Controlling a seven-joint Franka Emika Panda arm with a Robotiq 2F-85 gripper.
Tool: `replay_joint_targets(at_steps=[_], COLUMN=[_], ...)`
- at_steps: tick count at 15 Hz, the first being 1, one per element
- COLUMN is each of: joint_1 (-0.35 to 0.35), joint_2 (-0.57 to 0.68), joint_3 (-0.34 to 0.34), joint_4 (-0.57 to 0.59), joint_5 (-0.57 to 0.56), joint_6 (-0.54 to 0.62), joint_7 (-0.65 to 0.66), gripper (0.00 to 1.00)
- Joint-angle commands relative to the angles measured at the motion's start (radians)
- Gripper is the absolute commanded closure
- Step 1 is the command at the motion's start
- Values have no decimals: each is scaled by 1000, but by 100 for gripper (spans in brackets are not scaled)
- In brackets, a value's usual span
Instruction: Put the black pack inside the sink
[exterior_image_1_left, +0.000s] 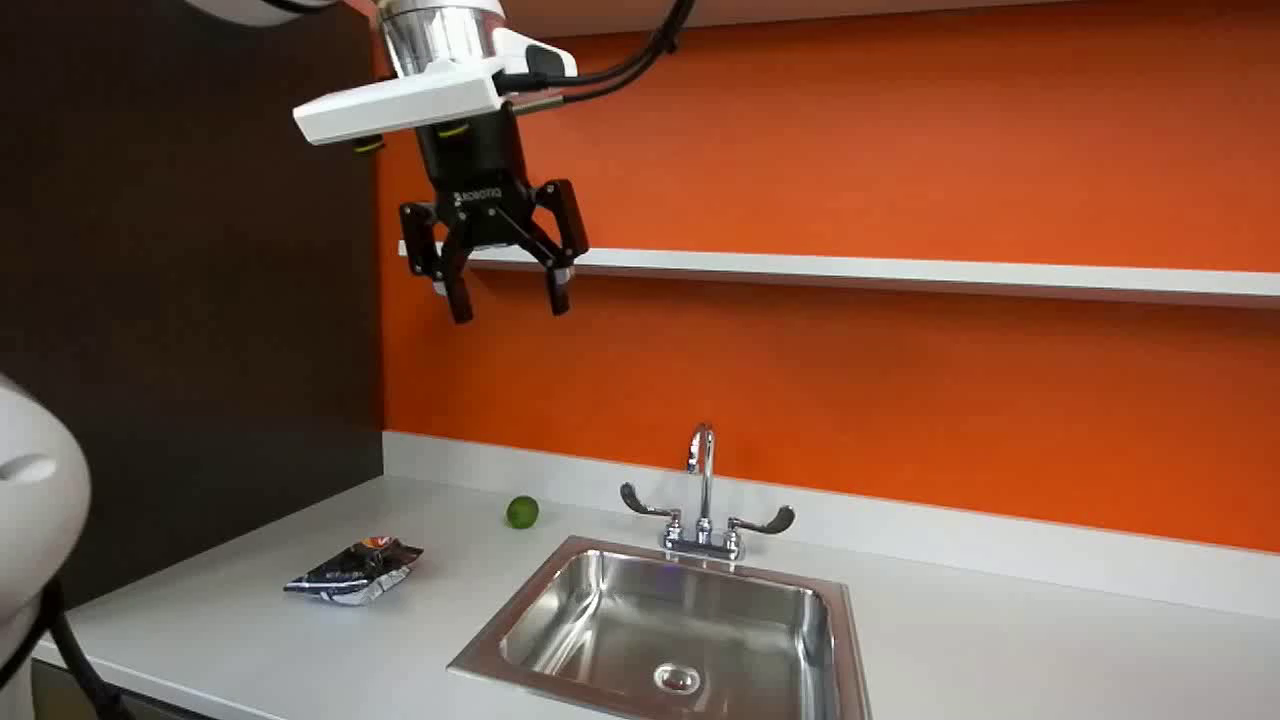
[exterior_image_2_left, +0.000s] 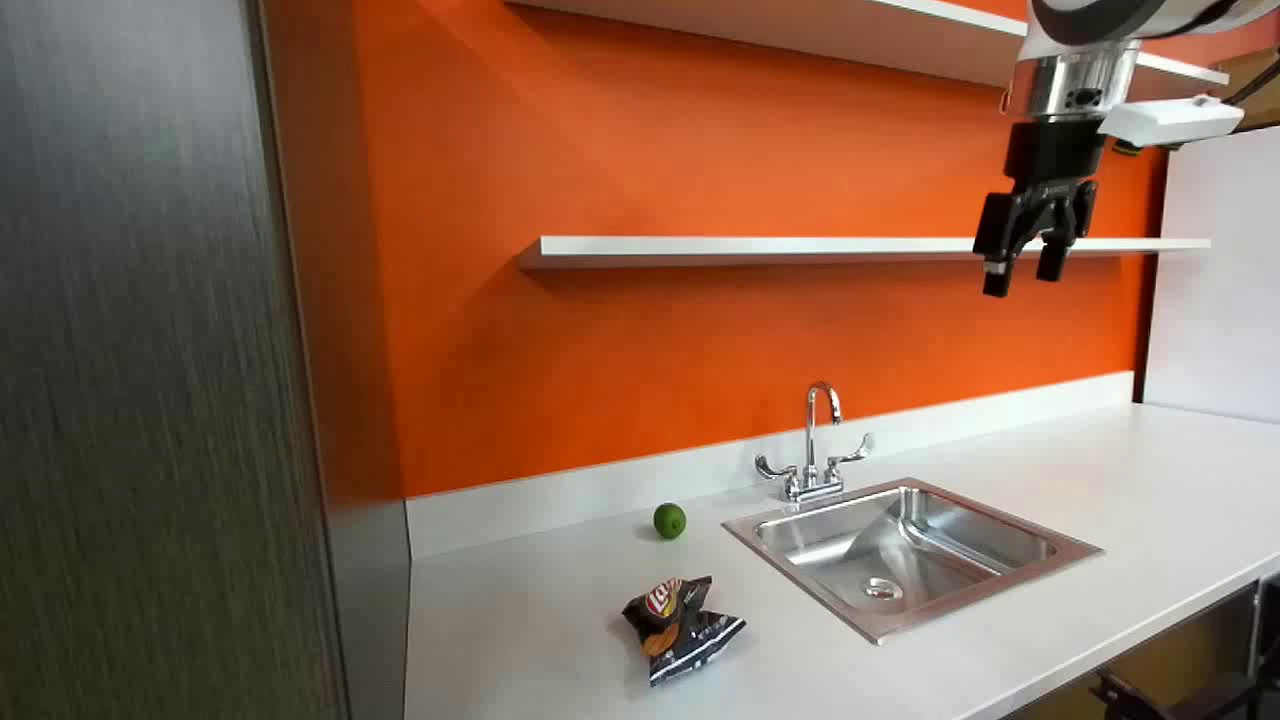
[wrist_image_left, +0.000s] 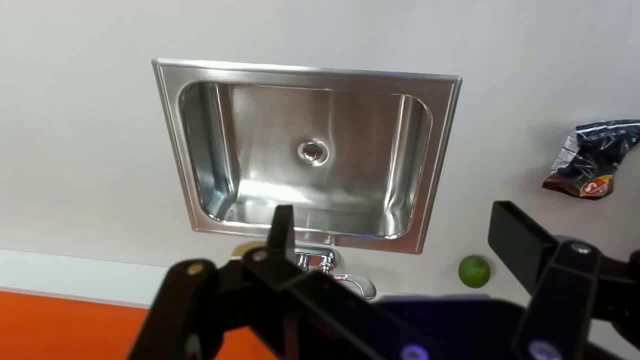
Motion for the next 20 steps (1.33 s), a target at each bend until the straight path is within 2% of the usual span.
replay_joint_targets(at_steps=[1, 3, 7, 9, 13, 16, 20], joint_1=[4, 4, 15, 23, 23, 47, 120], joint_2=[1, 1, 35, 64, 167, 275, 425], joint_3=[-2, -2, 64, 113, 239, 316, 340], joint_4=[2, 2, -54, -91, -150, -145, -121], joint_5=[-2, -2, -12, -16, -21, 3, 64], joint_6=[-2, -2, 68, 142, 291, 333, 385], joint_7=[3, 3, 76, 138, 307, 402, 425], gripper=[0, 0, 0, 0, 0, 0, 0])
